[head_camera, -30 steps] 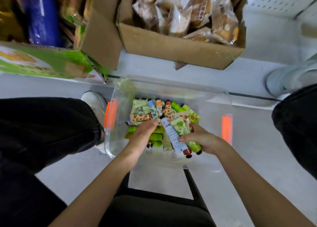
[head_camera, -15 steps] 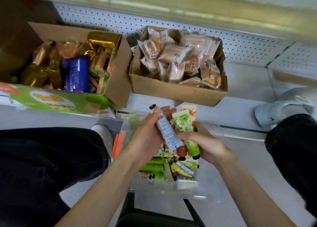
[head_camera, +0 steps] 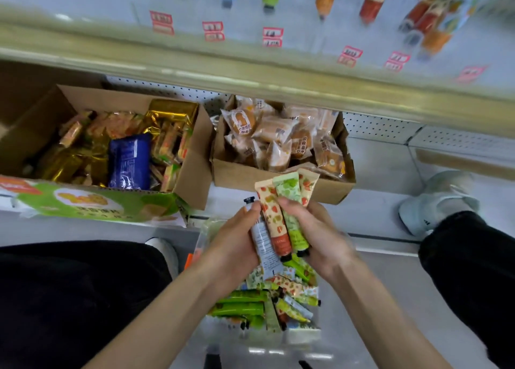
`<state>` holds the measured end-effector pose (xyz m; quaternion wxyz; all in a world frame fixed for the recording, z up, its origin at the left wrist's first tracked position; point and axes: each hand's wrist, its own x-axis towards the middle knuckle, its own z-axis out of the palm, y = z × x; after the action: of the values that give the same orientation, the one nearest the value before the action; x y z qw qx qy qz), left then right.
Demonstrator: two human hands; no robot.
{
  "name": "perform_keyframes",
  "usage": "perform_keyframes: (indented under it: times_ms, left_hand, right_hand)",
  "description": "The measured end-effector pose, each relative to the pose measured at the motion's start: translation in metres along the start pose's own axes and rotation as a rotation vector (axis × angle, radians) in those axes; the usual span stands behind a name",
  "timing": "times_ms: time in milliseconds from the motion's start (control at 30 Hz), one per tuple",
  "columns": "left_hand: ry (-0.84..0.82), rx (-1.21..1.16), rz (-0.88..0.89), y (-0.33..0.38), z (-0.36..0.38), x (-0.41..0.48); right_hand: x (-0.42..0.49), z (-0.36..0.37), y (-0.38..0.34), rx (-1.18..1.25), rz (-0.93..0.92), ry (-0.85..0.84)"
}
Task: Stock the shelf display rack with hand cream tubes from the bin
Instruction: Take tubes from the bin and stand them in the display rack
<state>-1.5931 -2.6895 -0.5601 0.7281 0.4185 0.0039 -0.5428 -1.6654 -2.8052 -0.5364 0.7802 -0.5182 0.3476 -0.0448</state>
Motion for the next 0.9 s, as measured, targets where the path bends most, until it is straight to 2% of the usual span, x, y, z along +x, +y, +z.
perform_keyframes:
  times_ms: [233, 500, 667, 900]
  left_hand:
    - [-0.057, 0.051, 0.084, 0.03, 0.01, -0.008]
    - [0.056, 0.111, 0.226, 0.047, 0.027, -0.019]
    - [0.111, 0.158, 0.248, 0.065, 0.032, -0.03]
    - [-0.001, 0.284, 0.328, 0.108, 0.053, -0.05]
  right_hand:
    - [0.004, 0.02, -0.025, -0.026, -0.122, 0.12]
    - [-0.005, 0.044, -0.042, 0.067, -0.227, 0.147]
    - [-0.017, 0.063, -0.053, 0.071, -0.285, 0.138]
    - [-0.034, 0.076, -0.085, 0.002, -0.421, 0.055]
